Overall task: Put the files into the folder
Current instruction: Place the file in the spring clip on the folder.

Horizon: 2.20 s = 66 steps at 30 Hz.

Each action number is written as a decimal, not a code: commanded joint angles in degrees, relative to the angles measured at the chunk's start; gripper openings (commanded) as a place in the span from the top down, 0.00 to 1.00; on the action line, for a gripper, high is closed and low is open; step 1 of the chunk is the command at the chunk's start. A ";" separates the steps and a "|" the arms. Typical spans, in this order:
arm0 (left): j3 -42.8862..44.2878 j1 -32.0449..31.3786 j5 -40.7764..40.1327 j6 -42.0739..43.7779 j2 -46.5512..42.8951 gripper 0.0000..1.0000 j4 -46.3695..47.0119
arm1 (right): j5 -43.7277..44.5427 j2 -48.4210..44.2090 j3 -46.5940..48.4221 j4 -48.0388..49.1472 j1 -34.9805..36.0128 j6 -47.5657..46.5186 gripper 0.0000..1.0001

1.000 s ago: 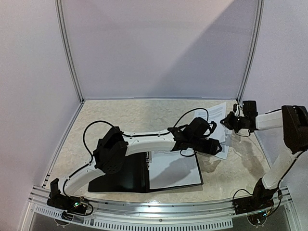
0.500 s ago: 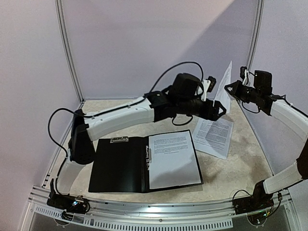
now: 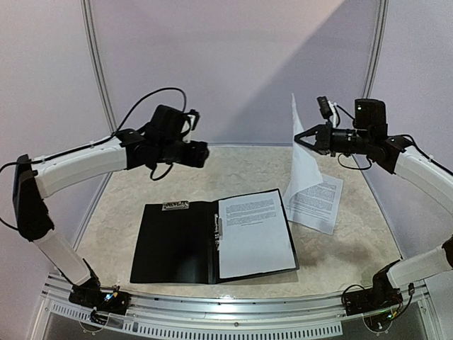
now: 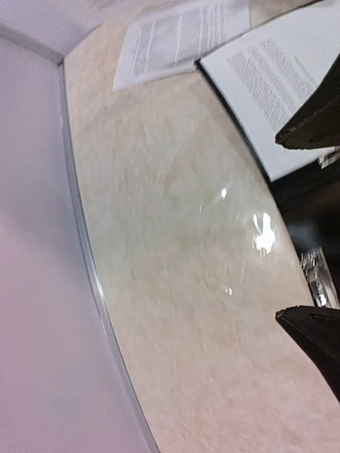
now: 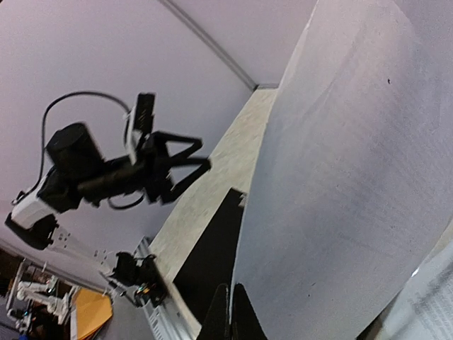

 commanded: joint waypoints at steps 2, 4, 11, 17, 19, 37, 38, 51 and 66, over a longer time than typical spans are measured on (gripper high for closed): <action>-12.32 7.94 -6.28 0.64 -8.33 0.24 7.21 | -2.95 1.59 -1.11 -0.70 9.40 4.17 1.00; -13.73 8.24 -8.77 2.50 -8.72 0.24 7.89 | -2.84 1.55 -3.24 2.52 11.46 7.06 1.00; -11.69 11.48 -3.53 0.11 -6.23 0.24 5.35 | 3.19 -1.57 -13.44 6.35 12.46 12.77 1.00; -11.61 11.81 -2.20 -0.21 -5.80 0.25 5.23 | 13.92 -7.45 -30.24 11.39 12.50 16.04 1.00; -11.61 11.74 -2.10 -0.30 -5.57 0.25 5.24 | 17.57 -10.52 -36.32 14.95 12.58 17.59 1.00; -10.82 12.07 0.54 -0.96 -1.83 0.27 4.65 | 20.80 -10.16 -43.71 24.82 14.31 20.75 1.00; -10.85 12.07 0.61 -0.98 -1.76 0.27 4.67 | 20.69 -9.42 -42.79 24.69 14.84 20.35 1.00; -10.47 12.67 2.20 -1.25 -0.92 0.27 4.18 | 19.62 -1.26 -37.11 25.23 18.71 18.69 1.00; -10.20 13.30 3.44 -1.53 -0.53 0.28 4.01 | 18.93 1.93 -34.64 27.62 20.37 19.82 1.00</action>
